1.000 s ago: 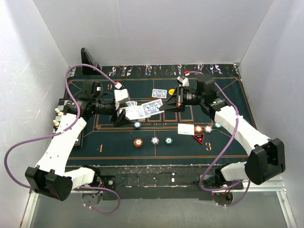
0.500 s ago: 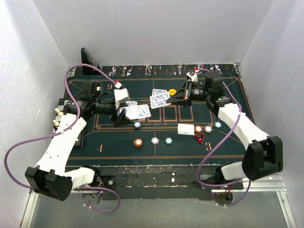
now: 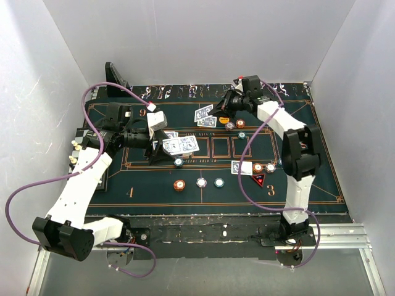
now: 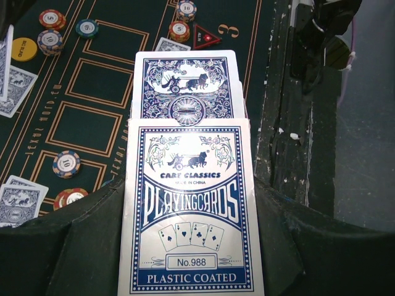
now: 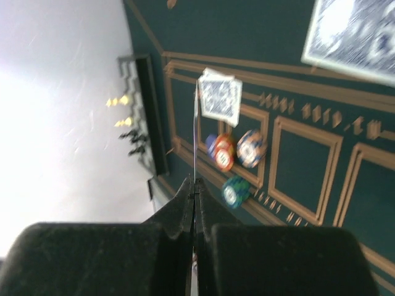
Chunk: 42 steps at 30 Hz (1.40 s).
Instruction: Distribute texas hold em gaming equipment
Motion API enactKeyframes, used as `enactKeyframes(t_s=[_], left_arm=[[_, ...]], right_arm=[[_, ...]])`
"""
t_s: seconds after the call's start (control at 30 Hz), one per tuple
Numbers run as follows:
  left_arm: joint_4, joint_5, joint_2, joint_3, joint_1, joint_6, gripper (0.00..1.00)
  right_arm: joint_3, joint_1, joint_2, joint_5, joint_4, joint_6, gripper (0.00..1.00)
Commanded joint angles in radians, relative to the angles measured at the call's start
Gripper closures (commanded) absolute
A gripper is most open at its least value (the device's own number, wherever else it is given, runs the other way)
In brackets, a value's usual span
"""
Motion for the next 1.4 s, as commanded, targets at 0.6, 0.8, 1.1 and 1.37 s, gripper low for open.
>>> enactKeyframes(t_s=[0.6,0.8,1.1,1.37], left_arm=[[0.102,0.06,-0.028,0.011,0.002,-0.09,1.0],[0.091,0.045,-0.035,-0.008,0.001,-0.053,1.0],[0.099,0.042,-0.028,-0.015,0.001,-0.038,1.0],[0.105,0.039,-0.025,-0.025,-0.001,-0.025,1.0]], right_arm=[[0.273,0.018,0.32,0.274,-0.194,0.0,0.75],[0.437,0.01,0.33,0.291,-0.371,-0.064,0.52],[0.294,0.016,0.064,0.247,-0.394,-0.076,0.38],[-0.18,0.033,-0.421,0.006,-0.068,0.028,0.16]])
